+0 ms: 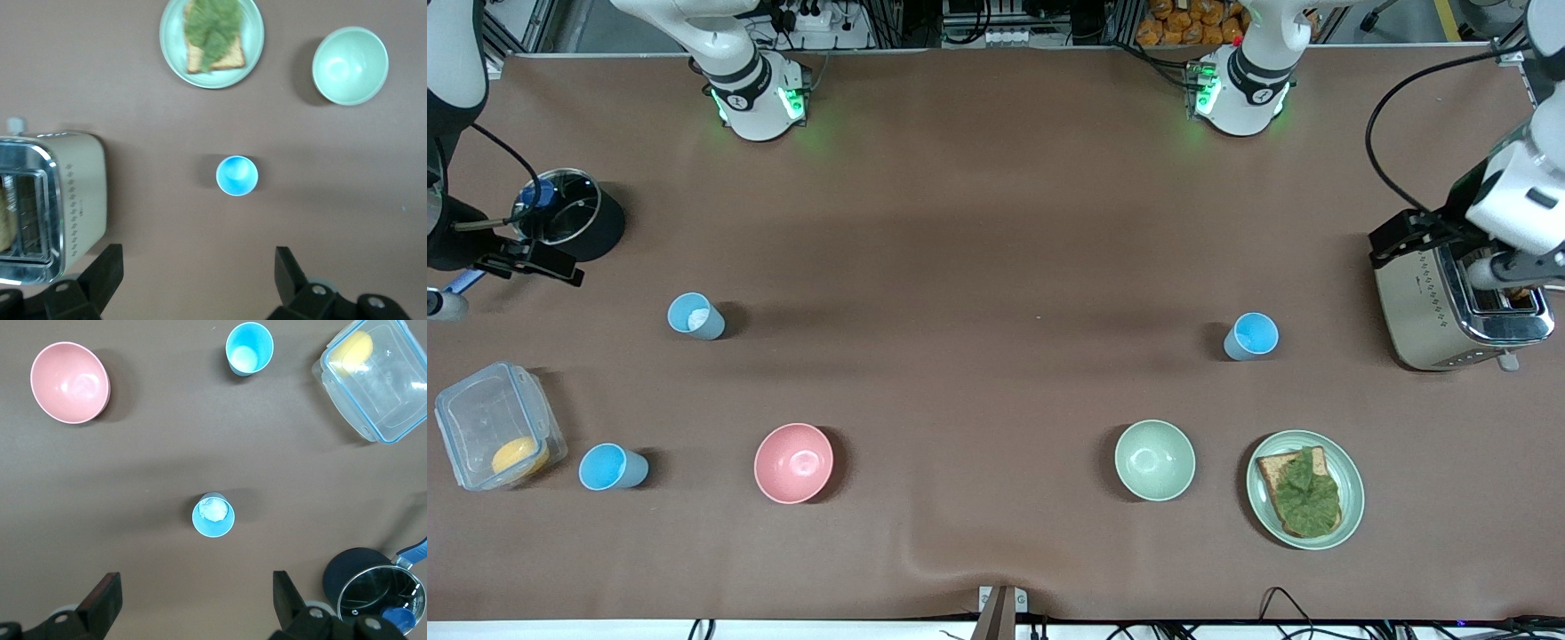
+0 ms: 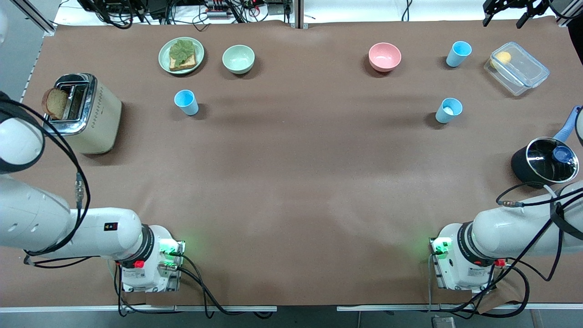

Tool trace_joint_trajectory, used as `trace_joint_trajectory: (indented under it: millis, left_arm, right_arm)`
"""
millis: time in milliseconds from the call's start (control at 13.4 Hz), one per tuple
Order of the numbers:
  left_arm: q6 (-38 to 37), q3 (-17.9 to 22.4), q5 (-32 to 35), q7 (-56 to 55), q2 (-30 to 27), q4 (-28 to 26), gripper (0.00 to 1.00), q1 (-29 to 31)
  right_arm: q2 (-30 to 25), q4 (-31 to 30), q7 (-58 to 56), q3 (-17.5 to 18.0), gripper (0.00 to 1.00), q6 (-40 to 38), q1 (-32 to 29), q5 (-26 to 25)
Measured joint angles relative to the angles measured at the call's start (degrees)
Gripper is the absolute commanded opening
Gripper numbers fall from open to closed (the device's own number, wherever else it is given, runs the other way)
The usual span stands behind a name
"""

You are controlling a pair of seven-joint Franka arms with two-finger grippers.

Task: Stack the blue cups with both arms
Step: 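Reach the right gripper and the left gripper toward separate blue cups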

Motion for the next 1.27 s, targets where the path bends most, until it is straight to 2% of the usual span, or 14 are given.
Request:
trace_joint_trajectory:
  millis: [224,523,971,1270]
  left_arm:
    - [-0.15,-0.16,-0.73,1.35,1.4,-0.44,1.0,-0.02]
    - [3.01,-0.11,-1.42,1.17,1.79,-5.86,1.0,0.72]
    - [22.39,-0.11,-1.43,1.33,5.04,-19.38,1.0,2.46]
    - [29.08,-0.41,-0.87,1.39,9.63,-23.01,1.0,0.65]
  right_arm:
    - [0.0,0.0,0.11,0.0,1.0,0.0,0.0,0.0]
    - [0.0,0.0,0.17,-0.01,1.0,-0.03,0.0,0.0]
    - [0.7,-0.14,0.23,0.0,1.0,-0.32,0.0,0.0]
    - [5.99,-0.59,0.19,0.39,1.0,-0.24,0.7,-0.38]
